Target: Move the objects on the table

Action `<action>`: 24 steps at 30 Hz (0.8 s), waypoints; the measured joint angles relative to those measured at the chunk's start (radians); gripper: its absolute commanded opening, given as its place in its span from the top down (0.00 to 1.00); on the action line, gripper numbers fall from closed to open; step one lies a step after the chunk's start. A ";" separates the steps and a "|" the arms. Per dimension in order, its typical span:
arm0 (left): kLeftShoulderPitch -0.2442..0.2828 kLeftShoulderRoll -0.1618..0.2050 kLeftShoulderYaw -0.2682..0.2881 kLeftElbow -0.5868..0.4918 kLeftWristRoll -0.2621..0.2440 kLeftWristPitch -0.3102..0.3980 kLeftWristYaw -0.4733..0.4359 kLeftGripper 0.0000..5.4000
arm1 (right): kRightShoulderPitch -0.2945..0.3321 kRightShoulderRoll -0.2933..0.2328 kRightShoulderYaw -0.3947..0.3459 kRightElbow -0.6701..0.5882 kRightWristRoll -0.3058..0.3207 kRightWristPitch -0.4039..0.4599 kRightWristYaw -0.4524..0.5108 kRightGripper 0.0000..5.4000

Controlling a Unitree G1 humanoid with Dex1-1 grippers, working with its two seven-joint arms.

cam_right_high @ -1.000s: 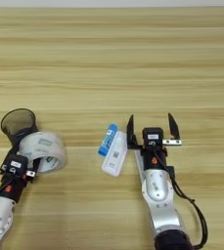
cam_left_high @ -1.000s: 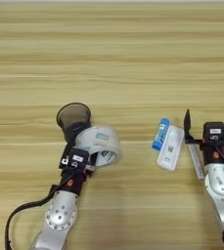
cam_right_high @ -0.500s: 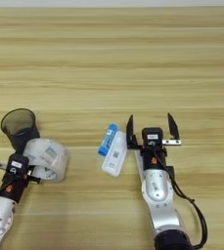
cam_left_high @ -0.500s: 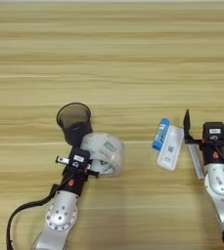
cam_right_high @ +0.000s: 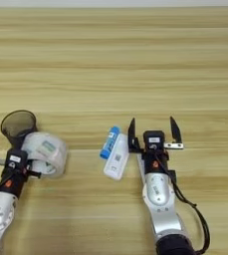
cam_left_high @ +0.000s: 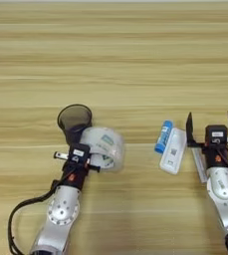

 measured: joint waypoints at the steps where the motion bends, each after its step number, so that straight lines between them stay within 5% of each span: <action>1: -0.003 -0.002 0.000 -0.004 0.003 0.008 0.003 0.82 | 0.000 0.000 0.003 0.000 0.000 0.000 0.001 0.00; 10: -0.059 -0.055 -0.026 -0.045 0.010 0.070 0.017 0.82 | 0.023 0.004 0.038 -0.063 0.001 0.010 0.033 0.00; 24: -0.124 -0.074 -0.042 -0.010 0.013 0.102 0.031 0.82 | 0.132 0.038 0.135 -0.323 0.001 0.106 0.122 0.00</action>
